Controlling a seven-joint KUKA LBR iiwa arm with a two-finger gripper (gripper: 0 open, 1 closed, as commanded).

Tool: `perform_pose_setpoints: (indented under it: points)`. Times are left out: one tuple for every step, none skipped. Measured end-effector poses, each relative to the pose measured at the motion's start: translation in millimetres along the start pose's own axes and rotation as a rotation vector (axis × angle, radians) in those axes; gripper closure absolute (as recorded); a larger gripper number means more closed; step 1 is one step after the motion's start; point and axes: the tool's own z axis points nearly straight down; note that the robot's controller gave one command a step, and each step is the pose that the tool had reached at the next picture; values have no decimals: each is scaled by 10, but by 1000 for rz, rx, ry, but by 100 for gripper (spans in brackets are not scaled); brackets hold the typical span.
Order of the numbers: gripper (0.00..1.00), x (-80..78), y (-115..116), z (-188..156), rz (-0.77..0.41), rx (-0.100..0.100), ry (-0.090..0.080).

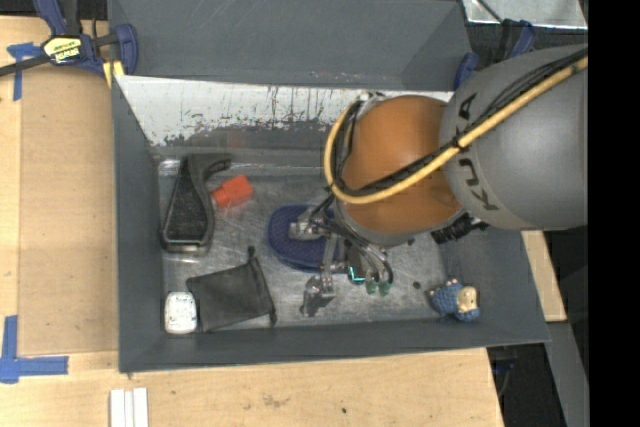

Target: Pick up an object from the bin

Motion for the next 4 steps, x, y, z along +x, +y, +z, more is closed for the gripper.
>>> perform_pose_setpoints:
  points:
    - [0,-265,-848,728,89,-10,-27]
    - [0,-718,-655,709,94,-1,-18]
    - [0,-1350,-366,705,44,12,10]
    - [0,-1338,-401,678,45,5,8]
